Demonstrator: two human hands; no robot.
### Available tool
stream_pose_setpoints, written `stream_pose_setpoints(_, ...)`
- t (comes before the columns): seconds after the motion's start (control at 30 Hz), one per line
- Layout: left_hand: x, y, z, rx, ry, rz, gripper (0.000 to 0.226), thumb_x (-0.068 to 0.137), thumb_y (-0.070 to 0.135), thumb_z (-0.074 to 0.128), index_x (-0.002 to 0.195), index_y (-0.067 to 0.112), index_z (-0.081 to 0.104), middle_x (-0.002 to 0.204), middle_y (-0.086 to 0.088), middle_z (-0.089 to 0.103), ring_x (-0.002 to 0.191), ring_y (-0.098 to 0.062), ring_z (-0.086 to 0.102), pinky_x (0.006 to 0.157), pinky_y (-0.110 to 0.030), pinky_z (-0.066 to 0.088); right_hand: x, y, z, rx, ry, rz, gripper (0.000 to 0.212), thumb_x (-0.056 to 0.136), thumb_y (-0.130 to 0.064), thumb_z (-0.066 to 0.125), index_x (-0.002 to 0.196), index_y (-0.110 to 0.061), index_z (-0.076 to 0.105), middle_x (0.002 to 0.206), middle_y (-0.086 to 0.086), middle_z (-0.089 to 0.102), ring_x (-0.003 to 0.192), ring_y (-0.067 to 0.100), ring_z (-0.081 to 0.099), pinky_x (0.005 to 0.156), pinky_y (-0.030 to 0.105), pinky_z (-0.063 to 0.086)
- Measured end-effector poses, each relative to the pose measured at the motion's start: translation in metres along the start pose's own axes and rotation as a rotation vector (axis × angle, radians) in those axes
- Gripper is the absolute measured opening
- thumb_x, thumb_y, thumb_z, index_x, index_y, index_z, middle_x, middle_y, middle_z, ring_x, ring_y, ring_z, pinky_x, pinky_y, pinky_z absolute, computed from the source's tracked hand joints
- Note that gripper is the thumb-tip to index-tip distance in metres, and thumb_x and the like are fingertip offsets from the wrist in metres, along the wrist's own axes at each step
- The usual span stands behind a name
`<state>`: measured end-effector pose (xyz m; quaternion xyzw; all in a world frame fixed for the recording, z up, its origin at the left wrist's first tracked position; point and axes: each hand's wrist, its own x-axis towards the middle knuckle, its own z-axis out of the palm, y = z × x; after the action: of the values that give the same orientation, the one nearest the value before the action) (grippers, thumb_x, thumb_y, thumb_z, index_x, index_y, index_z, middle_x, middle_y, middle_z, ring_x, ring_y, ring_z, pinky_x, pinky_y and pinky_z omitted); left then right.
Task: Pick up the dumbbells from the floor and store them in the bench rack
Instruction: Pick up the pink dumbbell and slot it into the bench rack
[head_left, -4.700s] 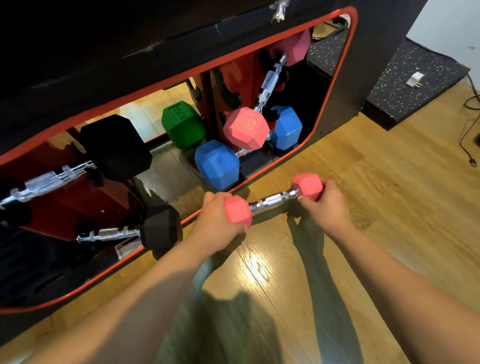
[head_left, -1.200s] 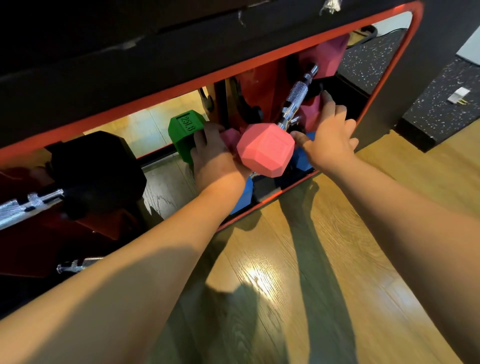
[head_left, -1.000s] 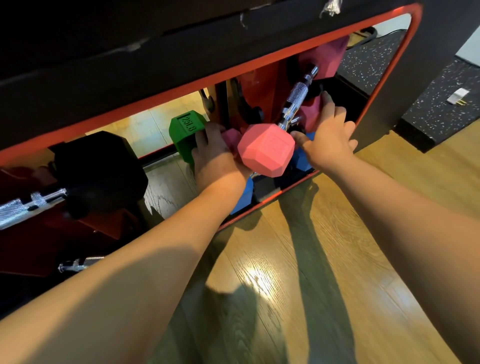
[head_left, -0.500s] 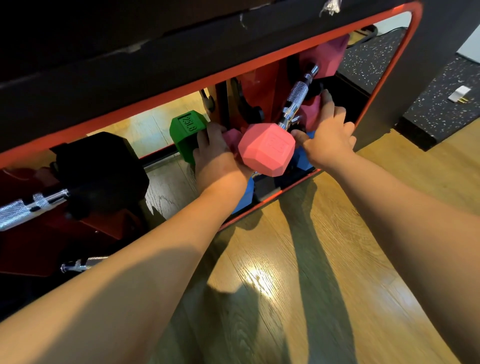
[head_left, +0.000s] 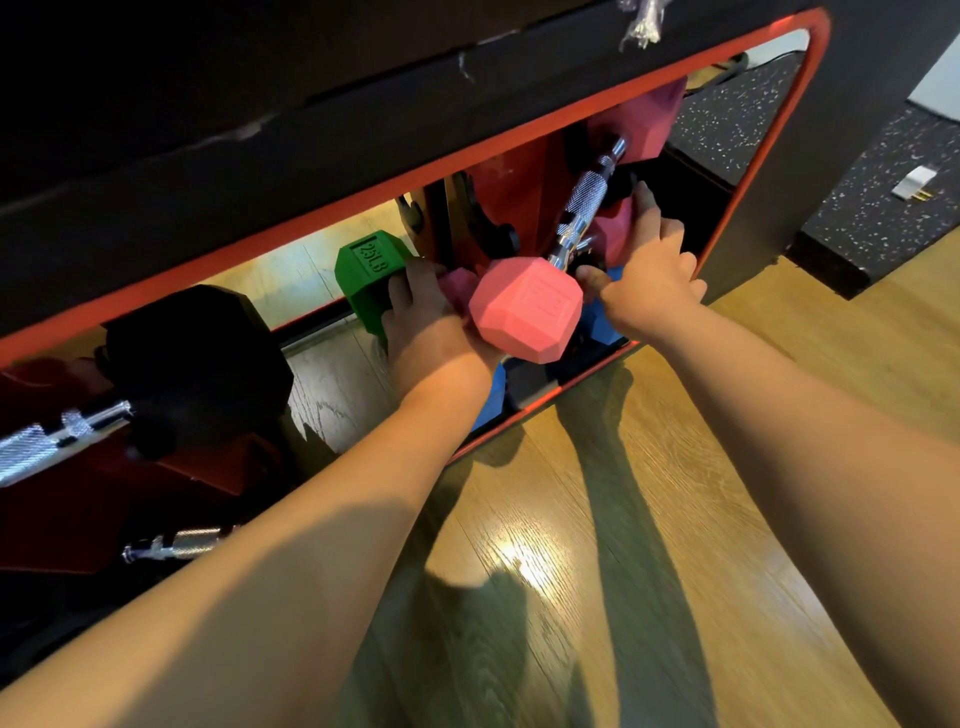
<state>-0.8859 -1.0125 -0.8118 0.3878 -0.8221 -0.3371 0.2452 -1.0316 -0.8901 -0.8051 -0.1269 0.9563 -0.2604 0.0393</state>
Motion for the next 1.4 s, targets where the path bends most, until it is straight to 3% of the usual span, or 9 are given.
stream_pose_setpoints(0.57, -0.006, -0.001, 0.002, -0.041, 0.032, 0.03, 0.046, 0.072, 0.022, 0.069, 0.114, 0.012, 0.051, 0.12, -0.009, 0.053, 0.105, -0.034, 0.053, 0.082, -0.05, 0.051, -0.002, -0.001, 0.0, 0.102, -0.048, 0.034, 0.094, 0.09, -0.036, 0.066, 0.152, -0.045, -0.004, 0.153, 0.002, 0.019, 0.118, 0.035, 0.052, 0.106, 0.05, 0.023)
stream_pose_setpoints(0.8, -0.001, 0.002, 0.001, -0.155, -0.002, -0.092, 0.058, 0.06, 0.054, 0.04, 0.103, 0.017, 0.052, 0.115, -0.006, 0.058, 0.104, -0.034, 0.058, 0.088, -0.051, 0.051, -0.002, -0.006, 0.002, 0.121, -0.049, 0.071, 0.094, 0.09, -0.032, 0.065, 0.152, -0.046, -0.004, 0.152, 0.0, 0.019, 0.111, 0.032, 0.055, 0.103, 0.048, 0.022)
stream_pose_setpoints(0.9, -0.004, 0.007, -0.002, -0.019, -0.156, -0.147, 0.016, 0.079, 0.036, 0.058, 0.081, 0.023, 0.047, 0.121, -0.014, 0.058, 0.108, -0.038, 0.056, 0.092, -0.049, 0.049, -0.002, -0.004, 0.001, 0.107, -0.059, 0.061, 0.094, 0.089, -0.035, 0.065, 0.151, -0.046, -0.006, 0.153, 0.0, 0.017, 0.114, 0.033, 0.055, 0.105, 0.05, 0.022)
stream_pose_setpoints(0.97, -0.006, 0.003, 0.0, 0.007, -0.11, -0.086, 0.019, 0.079, 0.029, 0.06, 0.094, 0.018, 0.055, 0.121, -0.018, 0.056, 0.107, -0.04, 0.054, 0.091, -0.051, 0.048, -0.002, -0.003, 0.001, 0.102, -0.068, 0.053, 0.095, 0.089, -0.036, 0.065, 0.151, -0.046, -0.007, 0.154, 0.0, 0.016, 0.116, 0.034, 0.055, 0.106, 0.053, 0.023)
stream_pose_setpoints(1.03, -0.004, 0.0, 0.004, -0.041, -0.004, -0.017, 0.058, 0.066, 0.046, 0.047, 0.112, 0.01, 0.054, 0.119, -0.015, 0.055, 0.103, -0.039, 0.054, 0.087, -0.052, 0.05, 0.0, -0.003, 0.002, 0.109, -0.077, 0.06, 0.096, 0.089, -0.036, 0.065, 0.151, -0.047, -0.008, 0.154, -0.001, 0.016, 0.116, 0.033, 0.055, 0.109, 0.055, 0.021)
stream_pose_setpoints(1.07, -0.003, -0.004, 0.006, -0.045, 0.026, 0.001, 0.065, 0.062, 0.048, 0.042, 0.113, 0.009, 0.053, 0.118, -0.015, 0.055, 0.101, -0.038, 0.055, 0.085, -0.052, 0.05, 0.0, -0.003, 0.001, 0.114, -0.081, 0.066, 0.097, 0.089, -0.036, 0.066, 0.15, -0.048, -0.008, 0.153, -0.001, 0.016, 0.116, 0.033, 0.054, 0.11, 0.056, 0.02)
stream_pose_setpoints(1.2, -0.003, -0.004, 0.006, -0.021, 0.012, 0.013, 0.043, 0.073, 0.025, 0.063, 0.112, 0.014, 0.051, 0.121, -0.013, 0.054, 0.104, -0.039, 0.054, 0.084, -0.052, 0.051, 0.001, -0.002, 0.0, 0.108, -0.089, 0.064, 0.098, 0.088, -0.038, 0.066, 0.15, -0.047, -0.01, 0.153, 0.0, 0.016, 0.118, 0.033, 0.053, 0.107, 0.054, 0.02)
stream_pose_setpoints(1.4, -0.001, -0.004, 0.005, -0.043, 0.012, -0.015, 0.041, 0.069, 0.029, 0.062, 0.107, 0.019, 0.05, 0.119, -0.007, 0.055, 0.104, -0.035, 0.055, 0.084, -0.051, 0.052, -0.002, -0.006, 0.001, 0.021, -0.018, 0.075, 0.096, 0.088, -0.042, 0.066, 0.152, -0.044, -0.006, 0.15, 0.002, 0.023, 0.122, 0.032, 0.047, 0.104, 0.05, 0.027)
